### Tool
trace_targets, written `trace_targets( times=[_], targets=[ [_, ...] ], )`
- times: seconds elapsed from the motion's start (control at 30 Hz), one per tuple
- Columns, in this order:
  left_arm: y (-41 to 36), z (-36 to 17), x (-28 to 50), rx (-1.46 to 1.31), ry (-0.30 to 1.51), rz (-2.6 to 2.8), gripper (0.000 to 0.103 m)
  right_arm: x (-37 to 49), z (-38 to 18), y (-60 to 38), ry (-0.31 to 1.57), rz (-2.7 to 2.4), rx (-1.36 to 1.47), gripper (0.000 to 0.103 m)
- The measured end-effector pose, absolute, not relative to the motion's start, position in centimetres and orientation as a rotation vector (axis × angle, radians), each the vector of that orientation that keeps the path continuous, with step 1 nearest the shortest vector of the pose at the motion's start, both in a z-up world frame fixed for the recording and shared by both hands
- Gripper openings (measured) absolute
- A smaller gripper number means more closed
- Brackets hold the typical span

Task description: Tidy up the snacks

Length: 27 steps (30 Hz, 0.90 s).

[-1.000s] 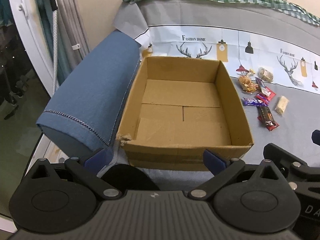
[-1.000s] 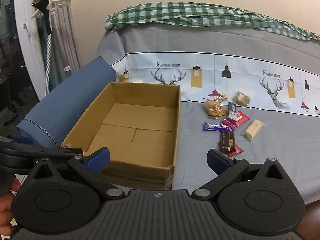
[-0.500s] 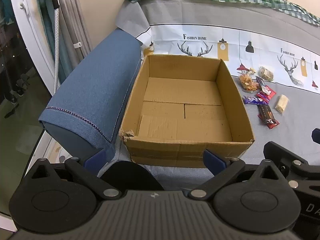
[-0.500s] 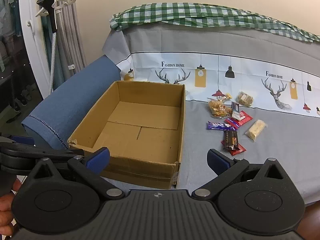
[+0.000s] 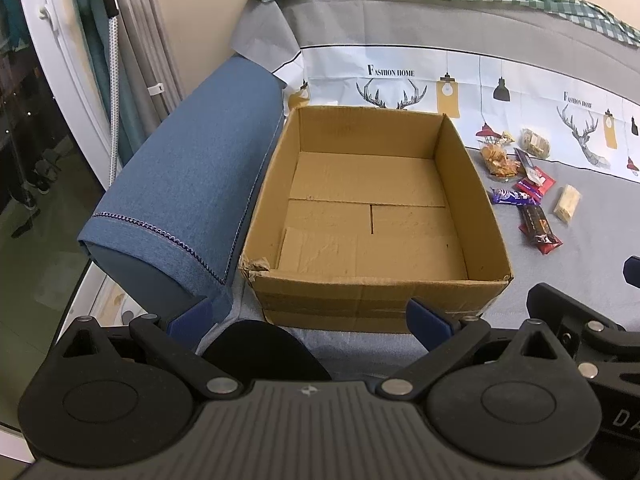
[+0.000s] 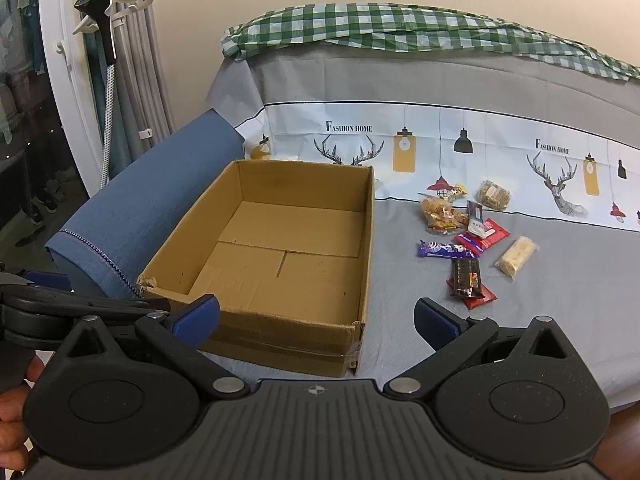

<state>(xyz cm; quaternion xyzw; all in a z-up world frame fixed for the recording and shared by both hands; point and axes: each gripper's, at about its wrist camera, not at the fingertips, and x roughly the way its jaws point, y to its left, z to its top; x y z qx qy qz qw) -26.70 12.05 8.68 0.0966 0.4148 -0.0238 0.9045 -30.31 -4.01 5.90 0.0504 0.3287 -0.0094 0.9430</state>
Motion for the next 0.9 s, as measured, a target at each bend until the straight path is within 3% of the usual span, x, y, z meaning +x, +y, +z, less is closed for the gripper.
trace_targets(
  times=[0.9],
  targets=[
    [11.16,8.08,-26.75,0.213,0.863,-0.037,0.103,-30.07,5.43,-4.38,0.679,-0.013,0.116,0.102]
  ],
)
